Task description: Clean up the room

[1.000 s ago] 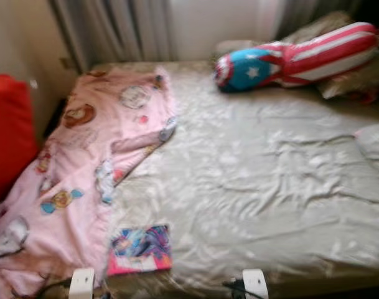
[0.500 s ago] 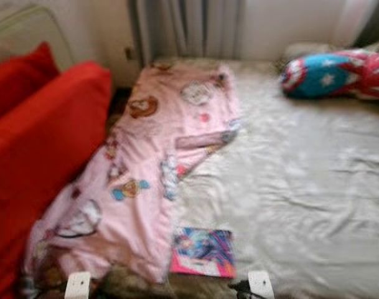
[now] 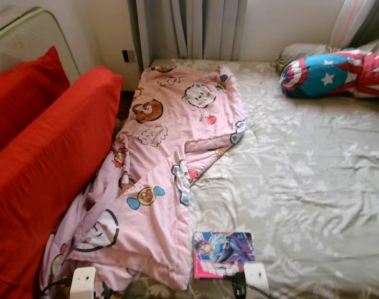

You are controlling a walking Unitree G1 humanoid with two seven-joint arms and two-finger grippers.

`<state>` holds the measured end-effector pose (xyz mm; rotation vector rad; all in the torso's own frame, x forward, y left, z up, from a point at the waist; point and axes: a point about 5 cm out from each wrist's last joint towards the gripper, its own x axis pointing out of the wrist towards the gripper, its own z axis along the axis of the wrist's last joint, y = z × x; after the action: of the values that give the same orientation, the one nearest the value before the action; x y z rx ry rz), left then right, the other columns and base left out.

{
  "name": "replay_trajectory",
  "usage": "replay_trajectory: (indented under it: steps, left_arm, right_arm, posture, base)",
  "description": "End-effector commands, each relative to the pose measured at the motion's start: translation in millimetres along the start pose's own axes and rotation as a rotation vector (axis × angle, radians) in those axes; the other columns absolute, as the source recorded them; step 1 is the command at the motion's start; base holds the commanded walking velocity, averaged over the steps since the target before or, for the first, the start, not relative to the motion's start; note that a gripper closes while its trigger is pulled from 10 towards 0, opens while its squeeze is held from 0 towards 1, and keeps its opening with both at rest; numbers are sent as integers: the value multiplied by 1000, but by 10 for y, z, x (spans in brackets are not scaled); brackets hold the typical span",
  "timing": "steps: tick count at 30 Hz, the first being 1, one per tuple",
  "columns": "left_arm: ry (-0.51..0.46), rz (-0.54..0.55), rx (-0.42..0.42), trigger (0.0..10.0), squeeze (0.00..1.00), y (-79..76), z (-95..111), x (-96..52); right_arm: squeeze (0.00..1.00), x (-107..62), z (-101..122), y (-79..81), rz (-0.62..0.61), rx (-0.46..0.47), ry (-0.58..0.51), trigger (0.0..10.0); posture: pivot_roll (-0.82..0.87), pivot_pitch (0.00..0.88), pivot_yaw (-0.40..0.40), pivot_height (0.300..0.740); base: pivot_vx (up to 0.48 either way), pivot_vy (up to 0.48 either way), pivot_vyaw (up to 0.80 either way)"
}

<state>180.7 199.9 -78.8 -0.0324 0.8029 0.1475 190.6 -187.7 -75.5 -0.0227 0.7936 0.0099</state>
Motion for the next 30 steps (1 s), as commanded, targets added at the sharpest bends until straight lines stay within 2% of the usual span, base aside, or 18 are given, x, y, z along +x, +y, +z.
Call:
replay_trajectory:
  steps: [1,3,4,5,6,8,13,19,23,30]
  left_arm:
    - [2,-10,-36,10000,0,-10,-79,-32]
    - [-16,-30,-38,10000,0,-22,-65,-34]
    - [-45,-44,-30,10000,0,-50,8,-14]
    - [-160,-63,-16,10000,0,-172,370,72]
    - [-160,-63,-16,10000,0,-172,370,72]
    - [-229,-70,-22,10000,0,-209,544,92]
    - [-343,-90,-69,10000,0,-171,664,60]
    - [-491,-112,-84,10000,0,-159,849,-10]
    - [-554,-121,-80,10000,0,-152,912,-69]
    - [-663,-125,-102,10000,0,-169,1090,-181]
  right_arm:
    - [0,-9,22,-64,-17,20,-26,10000]
    - [0,8,120,-86,-16,32,-72,10000]
    - [0,17,172,-98,-16,31,-93,10000]
    - [0,20,201,-102,-16,29,-108,10000]
    - [0,20,201,-102,-16,29,-108,10000]
    - [0,24,275,-109,-21,31,-155,10000]
    - [0,-5,579,-143,-12,58,-368,10000]
    - [0,-81,741,-133,1,52,-516,10000]
    - [0,-122,772,-77,17,56,-569,10000]
    - [0,-139,761,15,31,69,-581,10000]
  posture:
    - [-186,87,20,740]
    - [-189,84,21,740]
    - [-191,82,21,740]
    - [-191,81,21,740]
    - [-191,81,21,740]
    - [-191,78,20,740]
    - [-193,72,19,740]
    - [-193,62,19,740]
    - [-198,55,20,740]
    - [-182,75,9,740]
  base:
    - [0,0,0]
    - [0,0,0]
    - [0,0,0]
    - [0,0,0]
    - [0,0,0]
    - [0,0,0]
    - [0,0,0]
    - [0,0,0]
    - [0,0,0]
    - [0,0,0]
